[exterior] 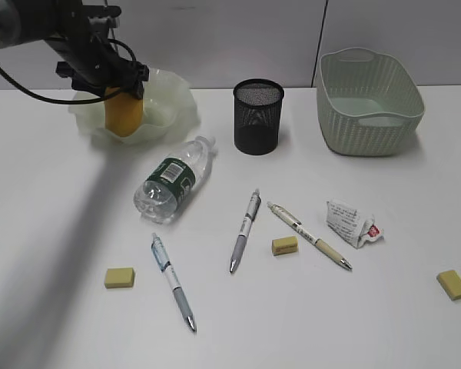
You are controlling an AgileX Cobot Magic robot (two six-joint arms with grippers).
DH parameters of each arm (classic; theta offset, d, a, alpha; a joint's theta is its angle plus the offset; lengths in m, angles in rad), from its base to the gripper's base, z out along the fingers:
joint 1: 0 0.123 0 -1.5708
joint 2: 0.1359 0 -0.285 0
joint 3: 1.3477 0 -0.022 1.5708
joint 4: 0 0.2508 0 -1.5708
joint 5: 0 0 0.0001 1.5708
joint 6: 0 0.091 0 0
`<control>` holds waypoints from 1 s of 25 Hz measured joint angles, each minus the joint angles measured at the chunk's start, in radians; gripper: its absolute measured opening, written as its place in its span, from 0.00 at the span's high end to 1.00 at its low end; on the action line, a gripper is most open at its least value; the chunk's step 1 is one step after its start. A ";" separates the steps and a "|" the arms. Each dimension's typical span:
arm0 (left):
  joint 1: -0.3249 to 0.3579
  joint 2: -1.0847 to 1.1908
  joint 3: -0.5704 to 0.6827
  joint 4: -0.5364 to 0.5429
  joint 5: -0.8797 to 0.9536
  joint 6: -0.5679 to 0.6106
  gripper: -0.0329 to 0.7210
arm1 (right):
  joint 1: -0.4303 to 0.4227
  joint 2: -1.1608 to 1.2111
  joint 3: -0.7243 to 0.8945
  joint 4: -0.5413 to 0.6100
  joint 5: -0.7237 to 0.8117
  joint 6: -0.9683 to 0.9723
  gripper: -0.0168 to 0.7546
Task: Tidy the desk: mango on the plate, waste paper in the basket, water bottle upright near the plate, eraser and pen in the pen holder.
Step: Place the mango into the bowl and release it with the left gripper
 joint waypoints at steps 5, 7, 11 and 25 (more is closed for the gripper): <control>0.000 0.000 0.000 -0.001 0.022 0.000 0.19 | 0.000 0.000 0.000 0.000 0.000 0.000 0.39; 0.000 0.000 0.000 -0.002 0.014 0.000 0.19 | 0.000 0.000 0.000 0.000 0.000 0.000 0.39; 0.000 0.000 0.000 -0.009 -0.010 0.000 0.19 | 0.000 0.000 0.000 0.000 0.000 0.000 0.39; 0.000 0.008 -0.001 -0.013 -0.004 -0.004 0.10 | 0.000 0.000 0.000 0.000 0.000 0.000 0.39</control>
